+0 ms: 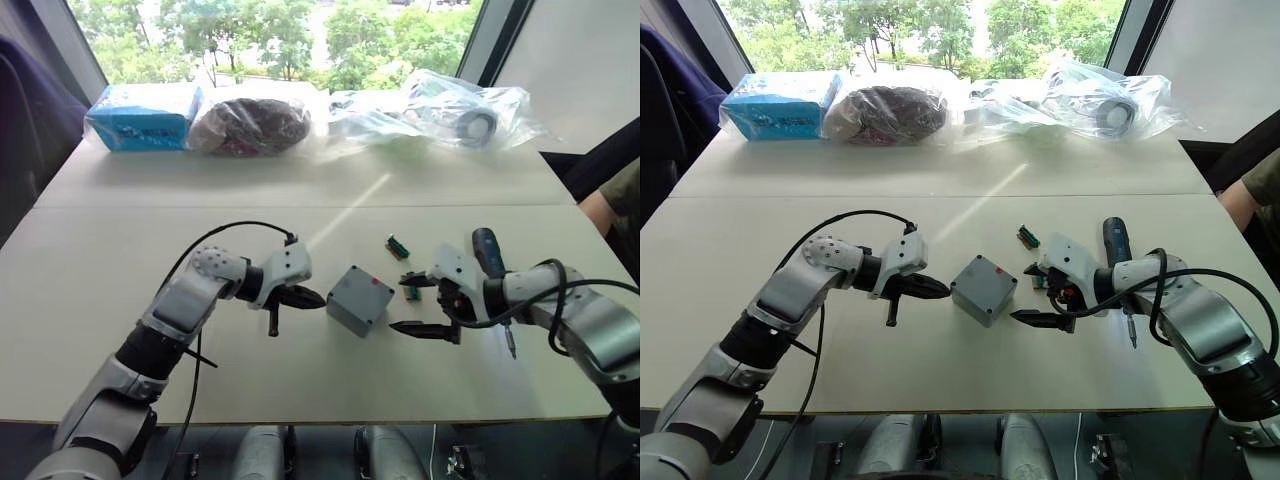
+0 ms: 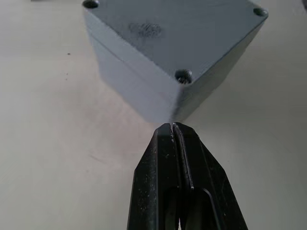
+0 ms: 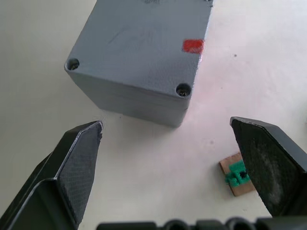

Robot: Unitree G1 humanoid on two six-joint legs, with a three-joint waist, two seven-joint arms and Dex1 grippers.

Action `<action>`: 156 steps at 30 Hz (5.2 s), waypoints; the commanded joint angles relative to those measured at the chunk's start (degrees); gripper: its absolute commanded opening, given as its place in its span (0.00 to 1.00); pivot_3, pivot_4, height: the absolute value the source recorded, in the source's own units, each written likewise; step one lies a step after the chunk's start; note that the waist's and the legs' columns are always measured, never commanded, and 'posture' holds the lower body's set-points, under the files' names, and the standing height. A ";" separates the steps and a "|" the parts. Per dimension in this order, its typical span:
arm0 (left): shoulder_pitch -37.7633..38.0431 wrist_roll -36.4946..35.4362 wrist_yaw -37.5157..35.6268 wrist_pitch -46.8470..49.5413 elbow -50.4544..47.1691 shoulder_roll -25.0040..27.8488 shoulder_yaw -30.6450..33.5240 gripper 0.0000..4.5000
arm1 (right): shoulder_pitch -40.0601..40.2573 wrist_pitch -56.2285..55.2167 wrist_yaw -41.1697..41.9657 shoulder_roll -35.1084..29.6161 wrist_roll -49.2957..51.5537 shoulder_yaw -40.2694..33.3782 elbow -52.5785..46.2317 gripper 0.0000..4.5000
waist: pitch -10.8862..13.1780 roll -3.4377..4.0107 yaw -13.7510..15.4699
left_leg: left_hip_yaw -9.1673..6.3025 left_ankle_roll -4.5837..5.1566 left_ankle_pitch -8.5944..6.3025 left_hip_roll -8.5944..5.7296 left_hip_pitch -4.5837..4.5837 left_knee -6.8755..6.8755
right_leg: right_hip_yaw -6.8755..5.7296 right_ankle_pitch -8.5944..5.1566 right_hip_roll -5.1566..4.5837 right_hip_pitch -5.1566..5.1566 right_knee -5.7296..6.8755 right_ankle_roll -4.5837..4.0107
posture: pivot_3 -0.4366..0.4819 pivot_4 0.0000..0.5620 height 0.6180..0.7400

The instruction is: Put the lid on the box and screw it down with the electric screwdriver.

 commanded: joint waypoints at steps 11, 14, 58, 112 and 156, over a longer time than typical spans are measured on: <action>-2.69 1.08 5.57 -2.91 3.06 -4.14 0.23 0.00 | 2.20 4.03 0.97 1.89 2.54 -1.34 -7.65 0.99 | 0.00 0.00 -0.01 | -0.01 0.00 0.00 0.00 0.00 0.02 | -0.02 0.00 -0.01 0.01 0.00 0.00 | 0.48 0.27 1.00; -3.03 1.06 5.83 -3.56 3.61 -4.37 0.13 0.00 | 2.77 5.36 0.02 2.17 3.02 -2.07 -8.81 0.99 | 0.00 0.00 -0.07 | -0.01 0.00 0.00 0.00 0.01 0.02 | -0.01 0.00 0.00 0.02 0.01 0.00 | 0.48 0.27 1.00; -1.54 -1.64 3.68 -0.88 -2.15 0.88 0.28 0.00 | 9.25 15.40 -6.97 1.01 11.37 -10.40 -18.00 0.99 | -0.01 -0.02 0.00 | -0.02 -0.02 0.01 0.01 0.30 0.03 | 0.02 0.00 0.00 0.26 0.10 -0.01 | 0.48 0.27 1.00; -4.68 -9.09 9.13 3.80 -0.20 -0.50 8.38 0.00 | -21.63 -17.15 -13.02 26.32 -13.41 -8.31 46.96 0.02 | -0.03 -0.18 -0.65 | 0.22 -0.44 0.26 0.04 0.32 -0.11 | 0.14 0.00 0.01 0.15 0.08 0.00 | 0.48 0.27 1.00; -4.77 -10.64 0.83 3.50 -4.52 3.47 3.44 0.00 | 8.92 8.26 -19.57 19.76 8.51 -16.86 -13.06 0.02 | -0.03 -0.18 -0.04 | 0.15 -0.10 0.06 0.05 0.34 -0.12 | 0.12 0.00 0.04 0.19 0.07 -0.02 | 0.48 0.27 1.00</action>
